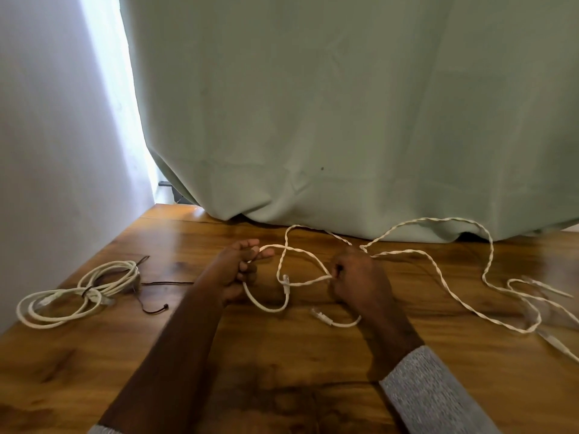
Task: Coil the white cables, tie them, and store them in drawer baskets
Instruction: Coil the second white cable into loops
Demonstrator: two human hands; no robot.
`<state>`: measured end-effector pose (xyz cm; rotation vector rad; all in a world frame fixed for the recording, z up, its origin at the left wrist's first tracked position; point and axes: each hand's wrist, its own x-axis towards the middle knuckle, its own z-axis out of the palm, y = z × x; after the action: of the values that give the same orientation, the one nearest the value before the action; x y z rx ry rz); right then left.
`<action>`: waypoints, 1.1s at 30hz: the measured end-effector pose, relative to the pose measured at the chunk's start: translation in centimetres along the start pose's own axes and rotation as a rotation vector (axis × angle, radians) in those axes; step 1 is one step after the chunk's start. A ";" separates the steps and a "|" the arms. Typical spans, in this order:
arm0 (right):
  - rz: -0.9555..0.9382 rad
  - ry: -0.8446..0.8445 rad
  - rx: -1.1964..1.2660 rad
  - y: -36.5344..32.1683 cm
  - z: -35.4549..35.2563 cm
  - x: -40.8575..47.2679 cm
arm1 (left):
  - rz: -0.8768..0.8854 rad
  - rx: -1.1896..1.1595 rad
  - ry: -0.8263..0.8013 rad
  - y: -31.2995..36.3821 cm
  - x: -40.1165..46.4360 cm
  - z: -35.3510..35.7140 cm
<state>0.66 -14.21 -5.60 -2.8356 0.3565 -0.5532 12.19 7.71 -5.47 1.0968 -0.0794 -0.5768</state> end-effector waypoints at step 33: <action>0.179 -0.154 1.437 -6.2 -0.1 2.1 | 0.362 0.368 -0.323 -2.3 -1.4 4.3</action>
<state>3.74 -8.99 -3.14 -1.4235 0.0827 -0.3138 8.62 4.09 -5.11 1.2978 -0.6731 -0.4145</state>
